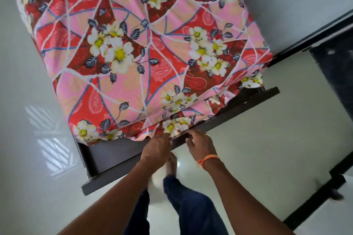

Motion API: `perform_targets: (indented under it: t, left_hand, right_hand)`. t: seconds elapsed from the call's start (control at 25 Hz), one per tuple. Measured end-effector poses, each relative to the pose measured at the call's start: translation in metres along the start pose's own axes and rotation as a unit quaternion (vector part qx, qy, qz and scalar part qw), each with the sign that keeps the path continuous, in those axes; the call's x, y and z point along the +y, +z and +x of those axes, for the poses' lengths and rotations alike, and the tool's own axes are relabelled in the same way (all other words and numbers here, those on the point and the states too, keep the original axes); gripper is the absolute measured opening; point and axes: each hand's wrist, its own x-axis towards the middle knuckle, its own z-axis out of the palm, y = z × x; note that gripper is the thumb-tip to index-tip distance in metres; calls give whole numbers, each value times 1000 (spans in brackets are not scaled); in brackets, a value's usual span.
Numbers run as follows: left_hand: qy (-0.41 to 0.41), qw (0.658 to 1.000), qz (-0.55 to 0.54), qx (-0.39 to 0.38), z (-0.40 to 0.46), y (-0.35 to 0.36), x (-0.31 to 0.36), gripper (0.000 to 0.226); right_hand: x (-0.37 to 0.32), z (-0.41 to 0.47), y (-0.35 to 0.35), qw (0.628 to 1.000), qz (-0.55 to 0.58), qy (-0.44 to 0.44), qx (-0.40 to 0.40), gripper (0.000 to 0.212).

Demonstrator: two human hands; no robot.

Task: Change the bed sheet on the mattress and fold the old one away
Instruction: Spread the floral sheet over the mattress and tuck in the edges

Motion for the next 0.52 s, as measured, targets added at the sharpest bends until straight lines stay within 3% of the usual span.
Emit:
perform_targets:
  t: [0.2, 0.36, 0.44, 0.52]
  left_hand:
    - [85, 995, 49, 14, 56, 34, 102, 33]
    - [148, 982, 109, 46, 128, 85, 176, 26]
    - [129, 982, 127, 50, 170, 108, 212, 31]
    - [119, 984, 133, 23, 217, 128, 251, 41]
  right_hand:
    - [81, 25, -49, 996, -14, 30, 78, 39]
    - [187, 67, -94, 989, -13, 53, 136, 36]
    - [241, 87, -117, 989, 11, 63, 134, 35]
    - [297, 108, -139, 980, 106, 96, 135, 31]
